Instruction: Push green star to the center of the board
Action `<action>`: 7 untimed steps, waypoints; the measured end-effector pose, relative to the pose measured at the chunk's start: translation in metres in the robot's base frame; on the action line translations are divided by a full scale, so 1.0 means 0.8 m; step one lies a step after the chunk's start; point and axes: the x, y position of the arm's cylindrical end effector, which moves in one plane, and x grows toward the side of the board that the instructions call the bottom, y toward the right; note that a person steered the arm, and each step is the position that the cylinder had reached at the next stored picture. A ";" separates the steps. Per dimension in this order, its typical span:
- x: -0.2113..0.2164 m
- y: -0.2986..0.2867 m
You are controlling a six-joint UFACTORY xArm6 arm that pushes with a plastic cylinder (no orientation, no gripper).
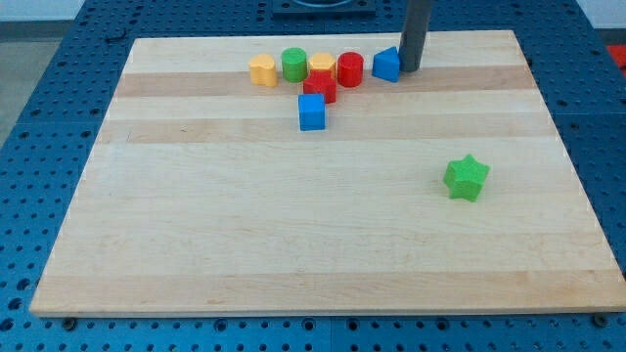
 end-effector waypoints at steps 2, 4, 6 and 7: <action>0.018 -0.013; 0.060 0.043; 0.148 0.092; 0.193 0.097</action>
